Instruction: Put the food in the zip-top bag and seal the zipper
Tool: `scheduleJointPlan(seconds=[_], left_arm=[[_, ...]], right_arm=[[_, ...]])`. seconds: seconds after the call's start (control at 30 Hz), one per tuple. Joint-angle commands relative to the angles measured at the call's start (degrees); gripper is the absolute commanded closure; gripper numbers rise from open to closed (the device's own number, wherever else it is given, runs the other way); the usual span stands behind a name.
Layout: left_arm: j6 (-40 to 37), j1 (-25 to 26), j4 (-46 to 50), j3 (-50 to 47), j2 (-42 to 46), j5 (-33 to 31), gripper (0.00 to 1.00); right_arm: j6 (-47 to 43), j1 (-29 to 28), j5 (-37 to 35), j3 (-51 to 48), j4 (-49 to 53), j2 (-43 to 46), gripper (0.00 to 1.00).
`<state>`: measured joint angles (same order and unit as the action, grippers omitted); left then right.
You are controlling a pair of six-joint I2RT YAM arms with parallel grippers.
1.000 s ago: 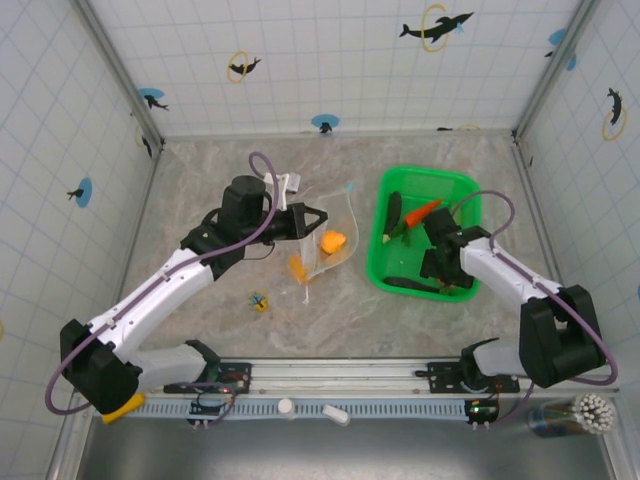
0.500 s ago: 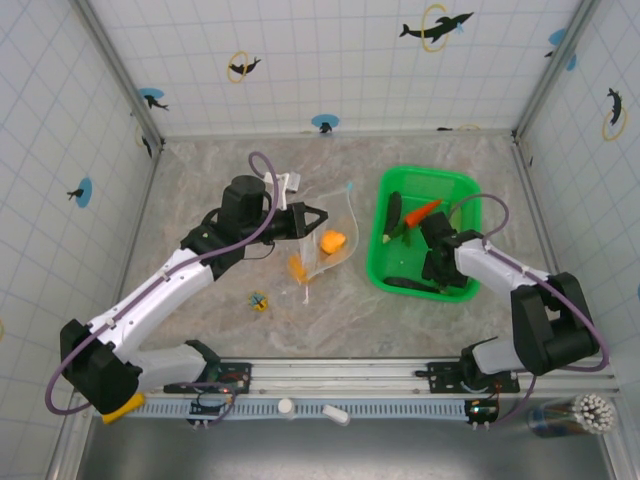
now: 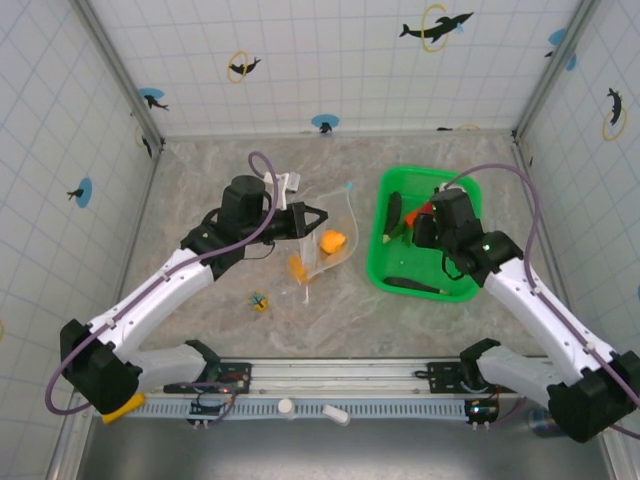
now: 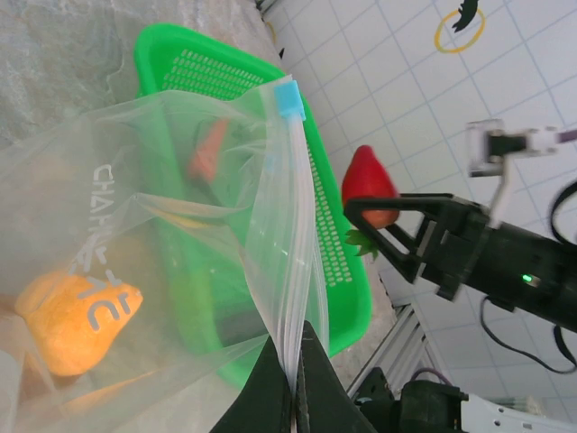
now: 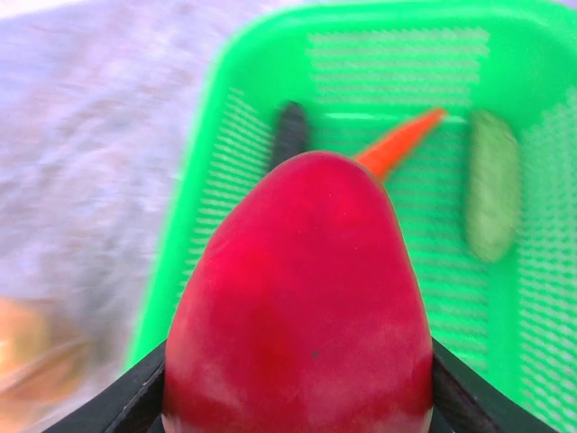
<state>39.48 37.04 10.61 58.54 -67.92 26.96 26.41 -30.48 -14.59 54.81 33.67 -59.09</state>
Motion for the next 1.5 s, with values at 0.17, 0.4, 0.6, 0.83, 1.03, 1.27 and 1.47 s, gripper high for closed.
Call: scheduleJointPlan(seconds=[0.17, 0.4, 0.6, 0.83, 1.03, 1.27, 1.47], left_arm=[[1.59, 0.14, -0.59, 2.60, -0.03, 1.16, 1.00], [2.00, 0.14, -0.43, 3.77, 0.21, 0.97, 1.00], [2.39, 0.14, -0.04, 3.95, 0.66, -0.31, 1.00], [2.87, 0.16, -0.95, 4.36, 0.62, -0.76, 1.00], [3.73, 0.23, -2.36, 5.27, -1.94, 3.10, 1.00], [4.02, 0.42, -3.03, 5.96, -1.47, 3.63, 1.00], [3.69, 0.40, -2.30, 5.79, -0.74, 2.84, 1.00]], right_arm=[[-2.88, -9.68, 11.75, 5.71, -14.30, 2.69, 0.49], [2.34, -16.76, 14.96, 6.66, -23.56, -2.07, 0.49], [8.73, -21.68, 10.29, 3.44, -27.62, -4.57, 0.49], [15.93, -26.33, 1.46, 1.90, -21.33, -8.45, 0.52], [16.27, -27.70, -7.71, 16.69, -0.47, -19.75, 0.43], [14.10, -25.99, -8.44, 24.80, 3.33, -25.34, 0.32], [12.38, -24.56, -4.38, 23.08, -1.24, -23.39, 0.17]])
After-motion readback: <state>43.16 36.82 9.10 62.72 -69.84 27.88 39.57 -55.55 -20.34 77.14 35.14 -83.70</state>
